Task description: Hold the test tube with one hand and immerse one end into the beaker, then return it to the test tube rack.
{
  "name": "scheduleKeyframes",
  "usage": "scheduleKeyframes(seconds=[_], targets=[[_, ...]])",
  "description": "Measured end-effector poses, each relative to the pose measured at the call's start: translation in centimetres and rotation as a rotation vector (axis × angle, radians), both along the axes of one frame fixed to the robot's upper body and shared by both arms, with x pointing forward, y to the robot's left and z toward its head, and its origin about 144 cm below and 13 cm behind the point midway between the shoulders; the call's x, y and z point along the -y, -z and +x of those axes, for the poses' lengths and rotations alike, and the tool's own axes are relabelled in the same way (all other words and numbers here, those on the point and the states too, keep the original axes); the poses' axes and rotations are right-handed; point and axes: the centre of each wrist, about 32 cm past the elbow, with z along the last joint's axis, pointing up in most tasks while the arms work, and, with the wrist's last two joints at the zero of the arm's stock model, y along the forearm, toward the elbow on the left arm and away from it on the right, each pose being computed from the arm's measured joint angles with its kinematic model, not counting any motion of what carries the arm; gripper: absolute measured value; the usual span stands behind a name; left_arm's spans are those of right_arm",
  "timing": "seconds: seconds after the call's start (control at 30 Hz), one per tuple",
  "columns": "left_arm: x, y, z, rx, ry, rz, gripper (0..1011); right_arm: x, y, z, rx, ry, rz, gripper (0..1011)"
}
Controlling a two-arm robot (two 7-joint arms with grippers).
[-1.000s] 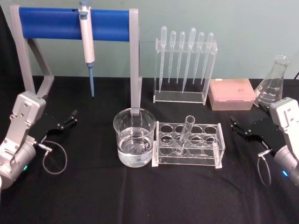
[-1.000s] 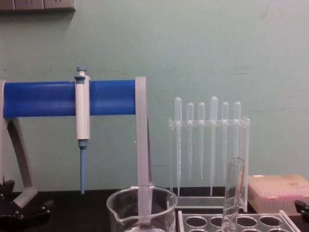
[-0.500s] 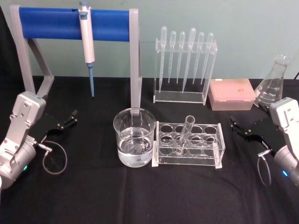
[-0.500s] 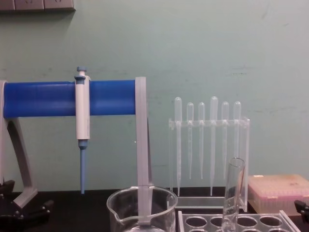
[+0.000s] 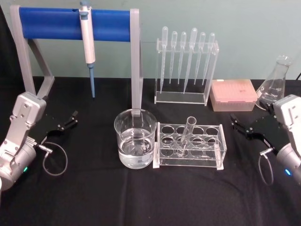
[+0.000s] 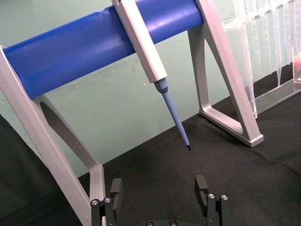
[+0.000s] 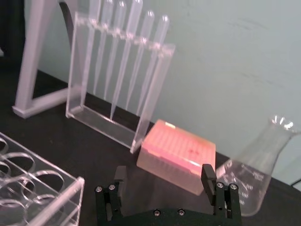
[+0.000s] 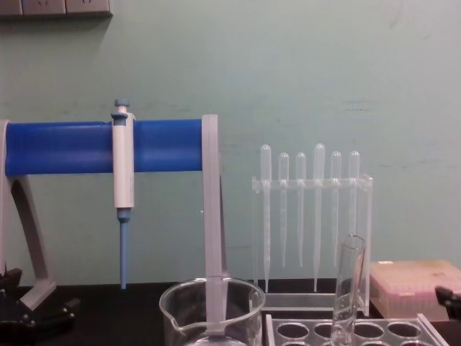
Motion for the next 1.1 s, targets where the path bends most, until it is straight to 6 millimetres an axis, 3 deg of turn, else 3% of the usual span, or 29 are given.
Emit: scheduleKeyframes(seconds=[0.23, 0.47, 0.87, 1.1], targets=[[0.0, 0.0, 0.0, 0.0, 0.0, 0.0, 1000, 0.4, -2.3, -0.6, 0.012, -0.051, 0.049, 1002], [0.0, 0.0, 0.0, 0.0, 0.0, 0.0, 1000, 1.2, -4.0, -3.1, -0.01, -0.153, 0.093, 1002], [0.0, 0.0, 0.0, 0.0, 0.0, 0.0, 1000, 0.4, -4.4, -7.4, -0.051, -0.312, 0.141, 1002], [0.0, 0.0, 0.0, 0.0, 0.0, 0.0, 1000, -1.1, -3.9, -8.2, -0.075, -0.374, 0.157, 1002]])
